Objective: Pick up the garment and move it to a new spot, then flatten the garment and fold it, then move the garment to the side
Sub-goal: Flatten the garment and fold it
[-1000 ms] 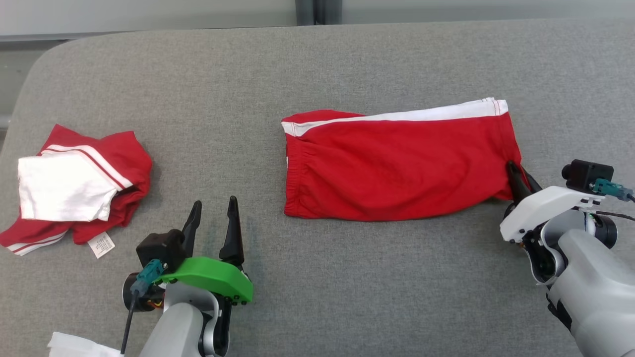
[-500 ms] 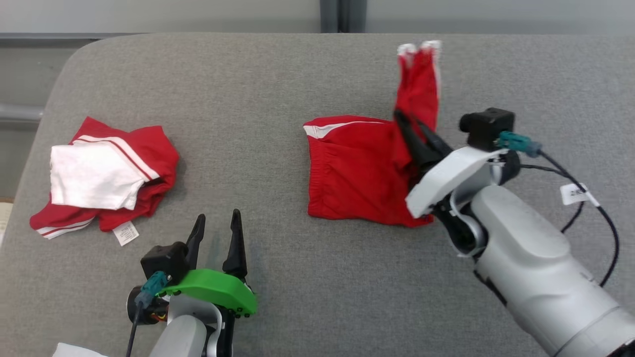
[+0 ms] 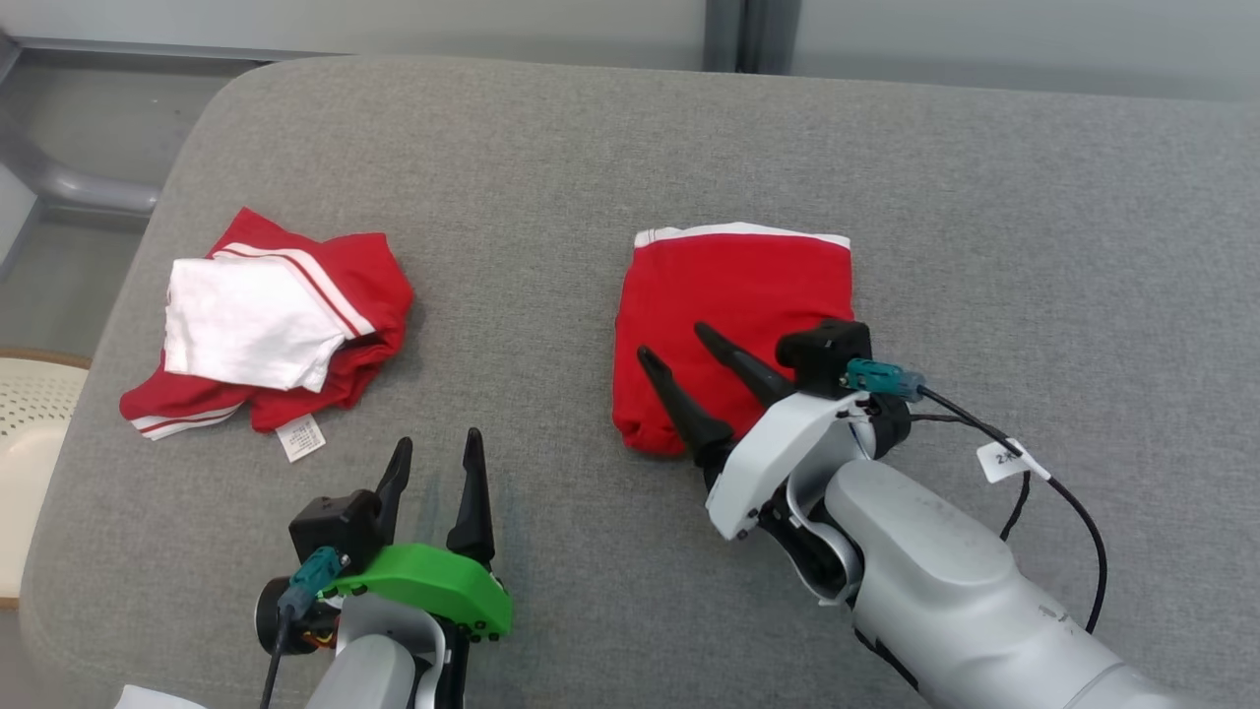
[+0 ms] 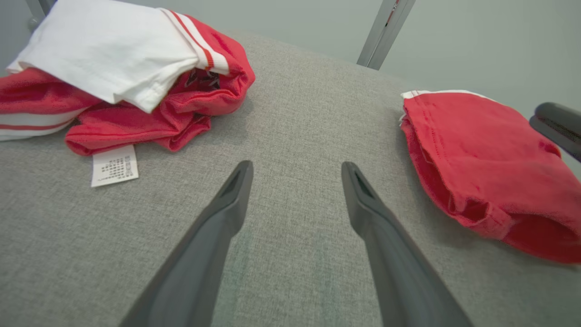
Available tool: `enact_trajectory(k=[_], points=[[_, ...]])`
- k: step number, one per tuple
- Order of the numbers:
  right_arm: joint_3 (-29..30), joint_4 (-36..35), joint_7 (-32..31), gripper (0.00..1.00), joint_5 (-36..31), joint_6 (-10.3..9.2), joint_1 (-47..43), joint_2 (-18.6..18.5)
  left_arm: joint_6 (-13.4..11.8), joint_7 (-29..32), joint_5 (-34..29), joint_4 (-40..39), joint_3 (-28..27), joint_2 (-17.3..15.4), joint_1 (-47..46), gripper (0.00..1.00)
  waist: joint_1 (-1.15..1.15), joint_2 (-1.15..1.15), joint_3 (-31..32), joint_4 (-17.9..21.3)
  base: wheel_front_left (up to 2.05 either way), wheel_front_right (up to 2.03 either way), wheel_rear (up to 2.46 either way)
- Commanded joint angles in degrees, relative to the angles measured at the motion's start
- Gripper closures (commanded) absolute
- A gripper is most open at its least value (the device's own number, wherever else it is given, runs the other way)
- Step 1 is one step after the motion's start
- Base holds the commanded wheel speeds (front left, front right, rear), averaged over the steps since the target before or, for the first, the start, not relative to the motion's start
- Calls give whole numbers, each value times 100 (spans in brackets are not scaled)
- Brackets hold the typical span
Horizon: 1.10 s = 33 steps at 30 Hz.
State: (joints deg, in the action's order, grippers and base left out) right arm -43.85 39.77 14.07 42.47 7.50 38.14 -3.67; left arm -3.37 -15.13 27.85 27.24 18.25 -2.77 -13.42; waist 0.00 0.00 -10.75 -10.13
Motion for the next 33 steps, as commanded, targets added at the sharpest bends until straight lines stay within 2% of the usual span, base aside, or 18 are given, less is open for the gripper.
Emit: enact_trajectory(k=[1,3,10,14,16,22,29,33], points=[[167,67,77,0,-56,-1,-49,-19,-18,-2,-84,2,-63,-22,-28,0,0,0,4,121,0,0,0],[507,150,113,0,-250,-1,-72,-46,-25,-2,-191,-20,-129,-21,-34,0,0,0,12,239,0,0,0],[2934,-635,113,0,-1710,0,-851,-150,-70,-2,-585,-227,-450,-23,-16,0,0,0,37,661,0,0,0],[3721,-966,113,0,-2444,2,-1414,-126,-3,-2,-827,-288,-547,-22,41,0,0,0,64,847,0,0,0],[4054,-1032,114,0,-2610,-1,-1685,-98,16,-2,-918,-301,-601,-27,95,0,0,0,91,926,0,0,0],[4499,-1289,114,0,-2946,0,-2261,16,35,-1,-1079,-282,-712,-24,245,0,0,0,181,1068,0,0,0],[4442,-1445,115,0,-3085,0,-2632,69,63,-1,-1219,-220,-832,-25,476,0,0,0,418,1136,0,0,0],[4271,-1483,115,0,-2796,0,-2770,72,28,-1,-1293,-231,-884,-24,665,0,0,0,658,1125,0,0,0]])
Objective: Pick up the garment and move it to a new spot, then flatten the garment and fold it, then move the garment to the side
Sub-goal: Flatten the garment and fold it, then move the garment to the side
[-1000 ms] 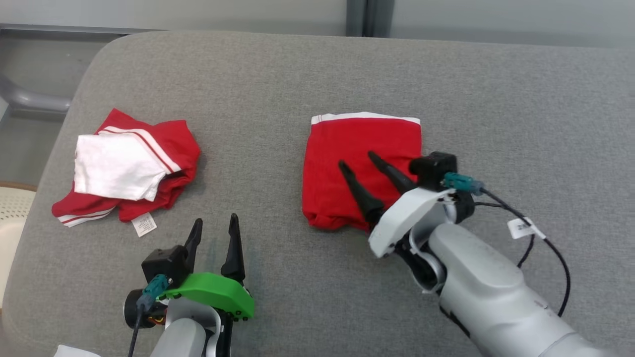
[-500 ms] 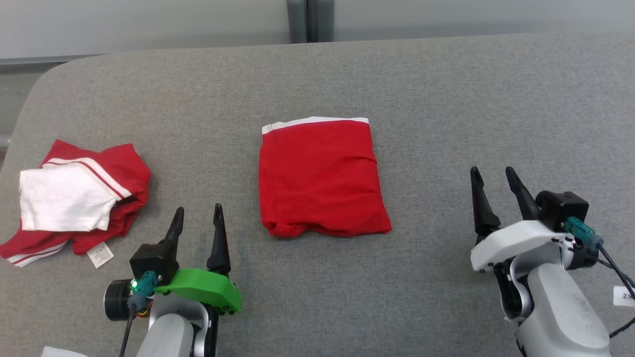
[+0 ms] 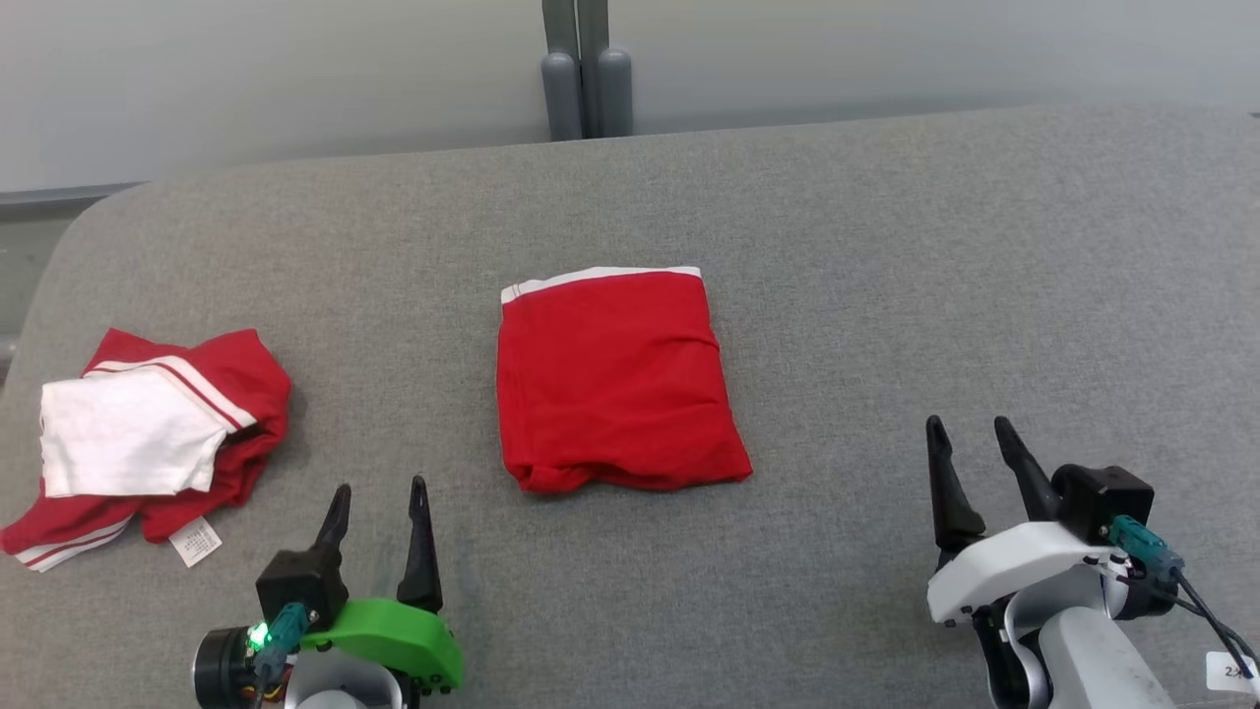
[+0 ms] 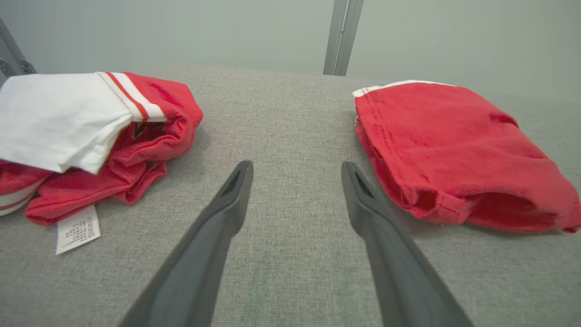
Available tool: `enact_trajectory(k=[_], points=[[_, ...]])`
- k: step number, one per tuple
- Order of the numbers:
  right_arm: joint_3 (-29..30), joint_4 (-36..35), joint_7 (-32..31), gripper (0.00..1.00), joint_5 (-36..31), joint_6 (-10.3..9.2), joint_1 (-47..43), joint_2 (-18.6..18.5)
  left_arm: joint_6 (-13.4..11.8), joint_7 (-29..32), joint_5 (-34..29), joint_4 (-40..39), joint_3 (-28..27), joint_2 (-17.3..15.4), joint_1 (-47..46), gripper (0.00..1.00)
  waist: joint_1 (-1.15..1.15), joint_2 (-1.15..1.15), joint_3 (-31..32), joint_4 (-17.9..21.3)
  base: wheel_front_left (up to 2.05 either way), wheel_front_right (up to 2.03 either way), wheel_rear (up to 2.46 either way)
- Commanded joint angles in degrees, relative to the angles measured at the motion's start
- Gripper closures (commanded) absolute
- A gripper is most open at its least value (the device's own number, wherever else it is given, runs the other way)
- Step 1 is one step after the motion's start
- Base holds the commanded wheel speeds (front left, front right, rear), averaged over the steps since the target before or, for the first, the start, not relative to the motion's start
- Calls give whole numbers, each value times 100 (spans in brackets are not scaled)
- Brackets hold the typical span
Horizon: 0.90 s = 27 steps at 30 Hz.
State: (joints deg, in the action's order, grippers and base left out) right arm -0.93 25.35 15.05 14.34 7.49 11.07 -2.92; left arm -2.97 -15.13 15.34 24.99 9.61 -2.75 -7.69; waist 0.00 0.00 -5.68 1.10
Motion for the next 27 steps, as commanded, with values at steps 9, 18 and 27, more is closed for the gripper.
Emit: enact_trajectory(k=[9,18,27], points=[[-313,-34,17,0,62,1,-309,-4,98,-1,38,-111,-83,-26,503,0,0,0,566,-89,0,0,0],[-565,227,18,0,281,1,-371,0,206,-1,121,-164,-61,-24,609,0,0,0,479,-263,0,0,0],[-1029,544,18,0,554,1,398,-9,214,-1,157,-363,137,-24,222,0,0,0,-280,-683,0,0,0]])
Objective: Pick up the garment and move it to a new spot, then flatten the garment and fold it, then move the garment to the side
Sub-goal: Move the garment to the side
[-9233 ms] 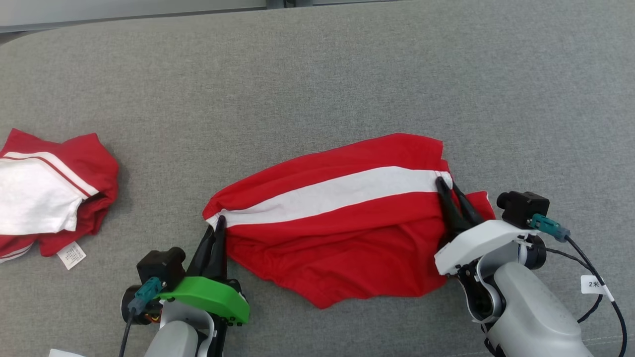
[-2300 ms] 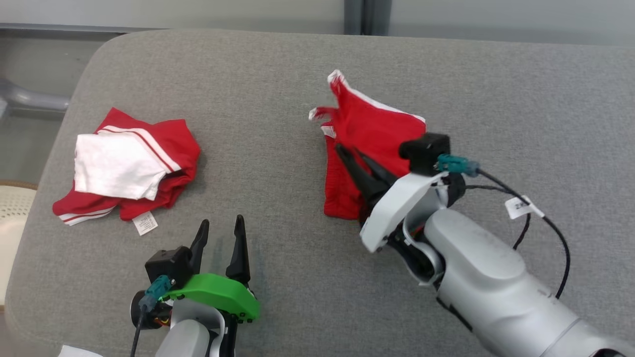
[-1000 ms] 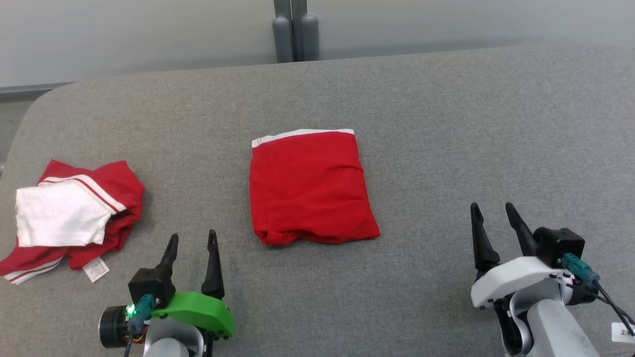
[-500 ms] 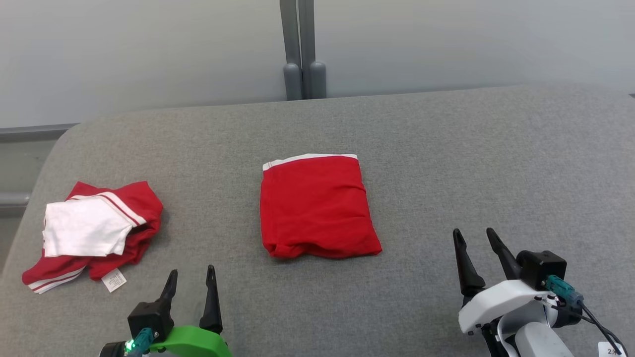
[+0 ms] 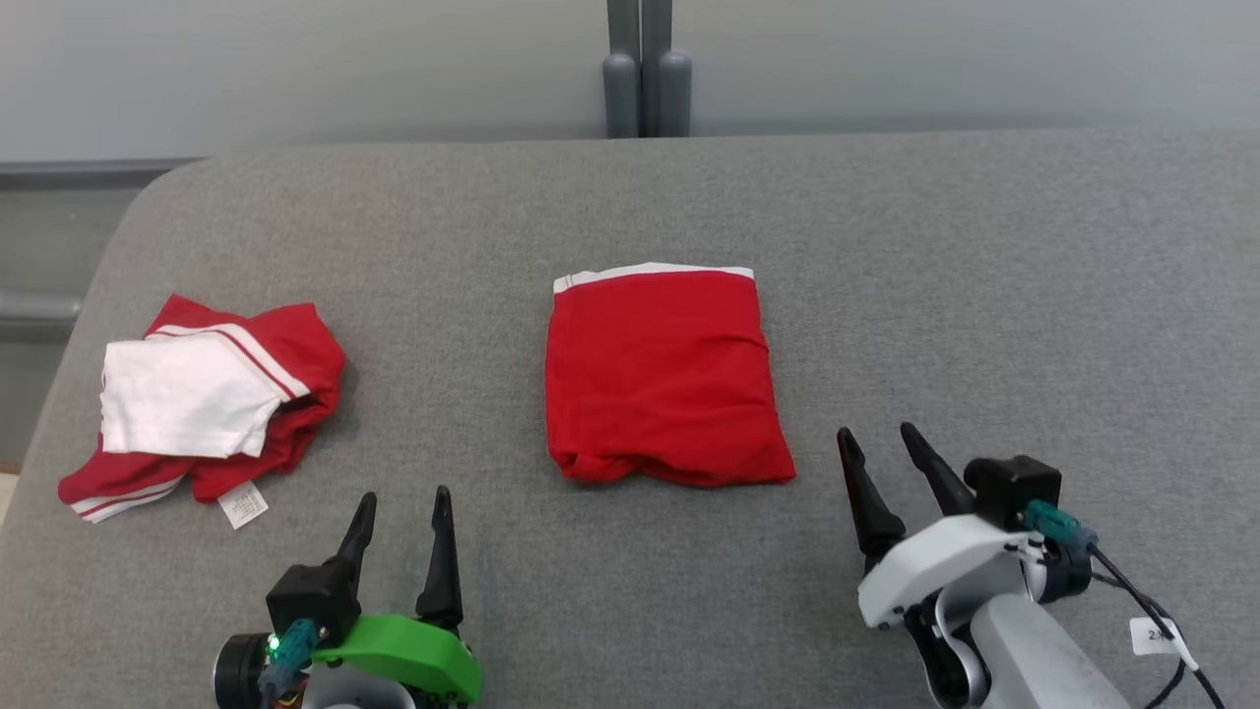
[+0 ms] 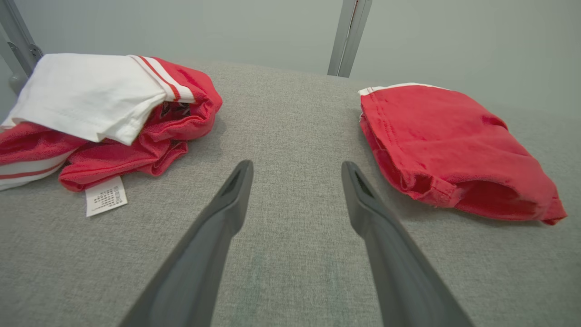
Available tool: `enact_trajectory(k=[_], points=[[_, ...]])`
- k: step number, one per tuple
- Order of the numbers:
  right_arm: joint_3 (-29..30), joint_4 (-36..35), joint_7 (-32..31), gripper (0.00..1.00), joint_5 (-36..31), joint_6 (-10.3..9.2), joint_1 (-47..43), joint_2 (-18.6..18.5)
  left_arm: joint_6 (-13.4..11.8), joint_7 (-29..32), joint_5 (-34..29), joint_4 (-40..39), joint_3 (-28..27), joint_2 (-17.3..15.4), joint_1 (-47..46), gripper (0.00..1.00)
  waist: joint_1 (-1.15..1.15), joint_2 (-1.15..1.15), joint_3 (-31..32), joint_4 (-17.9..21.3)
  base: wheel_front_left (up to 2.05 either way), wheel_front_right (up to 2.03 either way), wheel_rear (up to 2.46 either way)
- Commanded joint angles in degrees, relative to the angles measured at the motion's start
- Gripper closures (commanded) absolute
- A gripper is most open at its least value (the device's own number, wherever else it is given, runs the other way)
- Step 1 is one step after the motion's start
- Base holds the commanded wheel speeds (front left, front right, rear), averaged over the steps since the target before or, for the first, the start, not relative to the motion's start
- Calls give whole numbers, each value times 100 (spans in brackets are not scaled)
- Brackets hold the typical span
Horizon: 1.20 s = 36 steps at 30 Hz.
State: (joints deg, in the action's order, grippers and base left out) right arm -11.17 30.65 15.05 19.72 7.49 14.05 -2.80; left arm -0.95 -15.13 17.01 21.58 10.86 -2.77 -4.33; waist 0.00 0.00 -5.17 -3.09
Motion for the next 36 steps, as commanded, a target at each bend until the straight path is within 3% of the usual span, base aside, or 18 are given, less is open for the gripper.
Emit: enact_trajectory(k=[1,16,17,18,25,36], points=[[-35,71,18,0,36,1,246,-20,1,-1,10,-29,65,-23,-174,0,0,0,-425,-335,0,0,0],[-379,1779,17,0,453,1,1863,-21,-80,-1,219,-37,401,-21,-579,0,0,0,-1115,-999,0,0,0],[-424,1839,14,43,496,1,1904,-21,-80,-1,207,-40,408,-21,-584,0,0,0,-1124,-1005,0,0,0],[-460,1877,4,100,532,1,1922,-15,-69,-1,149,-28,432,-21,-593,0,0,0,-1132,-1004,0,0,0],[-263,1536,5,100,535,1,1855,-27,-44,-1,89,13,445,-22,-555,0,0,0,-1022,-659,0,0,0],[-522,1114,11,100,884,-1,1391,-19,223,-1,-291,200,491,-23,-681,0,0,0,-645,1600,0,0,0]])
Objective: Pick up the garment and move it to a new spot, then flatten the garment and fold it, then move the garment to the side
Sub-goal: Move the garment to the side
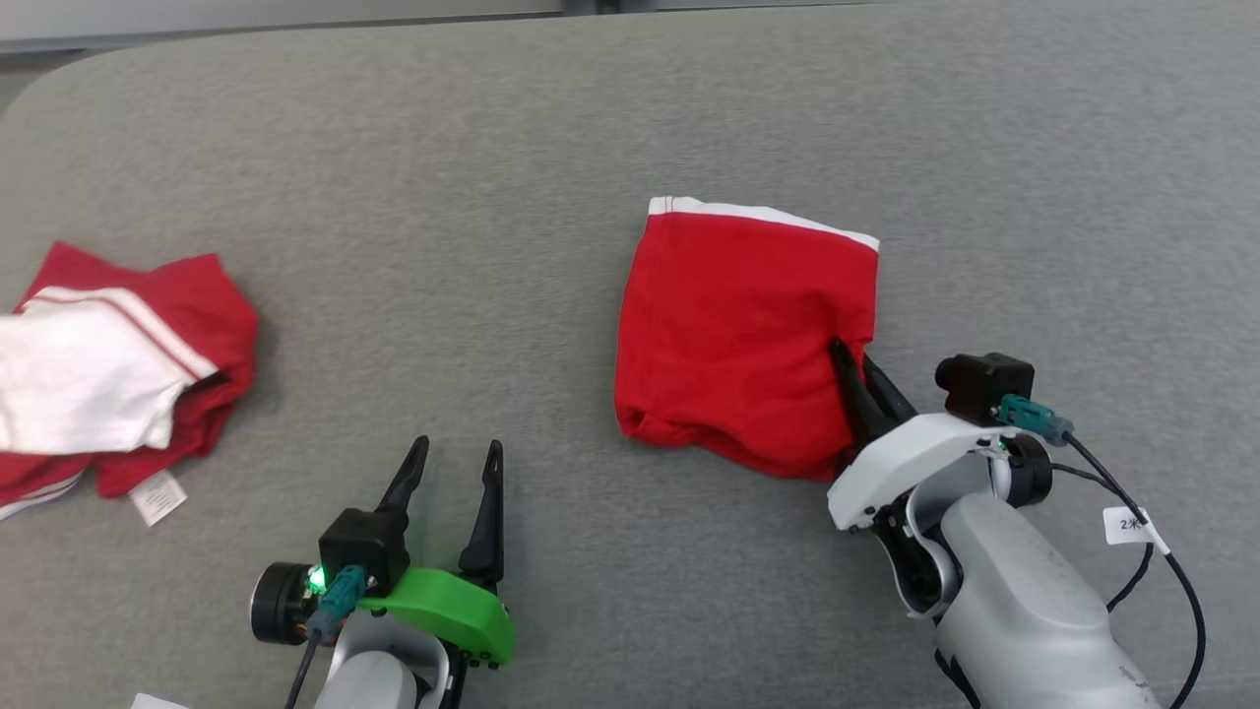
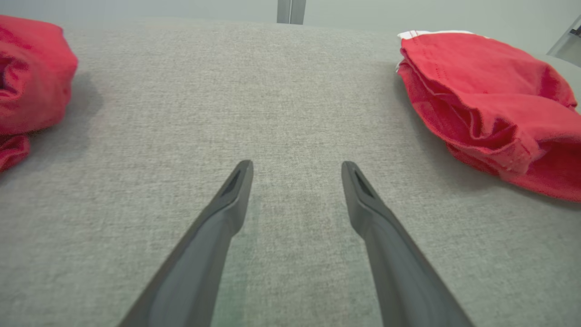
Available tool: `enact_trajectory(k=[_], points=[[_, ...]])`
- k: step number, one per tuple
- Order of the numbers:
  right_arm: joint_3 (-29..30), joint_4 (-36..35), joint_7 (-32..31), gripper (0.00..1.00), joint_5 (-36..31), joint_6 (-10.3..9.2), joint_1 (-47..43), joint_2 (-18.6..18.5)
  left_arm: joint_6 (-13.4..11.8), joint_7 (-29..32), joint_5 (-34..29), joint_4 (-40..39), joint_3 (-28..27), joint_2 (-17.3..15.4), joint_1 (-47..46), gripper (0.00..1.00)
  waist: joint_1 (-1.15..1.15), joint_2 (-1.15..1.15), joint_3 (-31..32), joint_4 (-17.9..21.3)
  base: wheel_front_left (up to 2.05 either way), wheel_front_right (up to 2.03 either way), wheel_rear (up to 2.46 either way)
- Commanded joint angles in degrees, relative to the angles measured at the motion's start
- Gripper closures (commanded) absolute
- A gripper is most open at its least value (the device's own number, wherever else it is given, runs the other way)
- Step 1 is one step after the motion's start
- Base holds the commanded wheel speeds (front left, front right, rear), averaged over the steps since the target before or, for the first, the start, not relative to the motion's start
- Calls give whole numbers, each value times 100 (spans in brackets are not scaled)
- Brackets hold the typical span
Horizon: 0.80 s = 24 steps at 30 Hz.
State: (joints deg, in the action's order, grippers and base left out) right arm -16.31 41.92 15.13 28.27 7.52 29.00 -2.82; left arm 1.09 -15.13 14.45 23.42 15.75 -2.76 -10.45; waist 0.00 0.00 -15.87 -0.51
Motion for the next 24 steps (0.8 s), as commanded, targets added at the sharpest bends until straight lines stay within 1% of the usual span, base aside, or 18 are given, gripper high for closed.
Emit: enact_trajectory(k=[1,3,7,9,13,18,21,24], points=[[-52,-27,2,100,45,-5,-138,-18,35,-1,-50,29,19,-25,-94,0,0,0,434,1560,0,0,0],[-152,-71,2,100,111,-4,-208,-15,66,-1,-77,53,34,-26,-148,0,0,0,444,1961,0,0,0],[-297,-158,2,100,215,-4,-341,-12,116,-1,-95,92,85,-28,-160,0,0,0,462,2633,0,0,0],[-331,-206,2,100,247,-4,-392,-8,132,-1,-97,102,132,-30,-166,0,0,0,455,2893,0,0,0],[-435,-318,2,100,246,-4,-463,-6,141,-1,-162,128,195,-30,-210,0,0,0,349,3200,0,0,0],[-408,-305,2,100,33,-4,-409,-9,192,-1,-269,178,177,-31,-271,0,0,0,143,3224,0,0,0],[-331,-167,2,100,-175,-4,-160,-38,197,-1,-351,207,136,-34,-334,0,0,0,-29,3076,0,0,0],[-277,51,2,100,-368,-4,160,-168,233,-1,-507,234,84,-33,-408,0,0,0,-231,2837,0,0,0]])
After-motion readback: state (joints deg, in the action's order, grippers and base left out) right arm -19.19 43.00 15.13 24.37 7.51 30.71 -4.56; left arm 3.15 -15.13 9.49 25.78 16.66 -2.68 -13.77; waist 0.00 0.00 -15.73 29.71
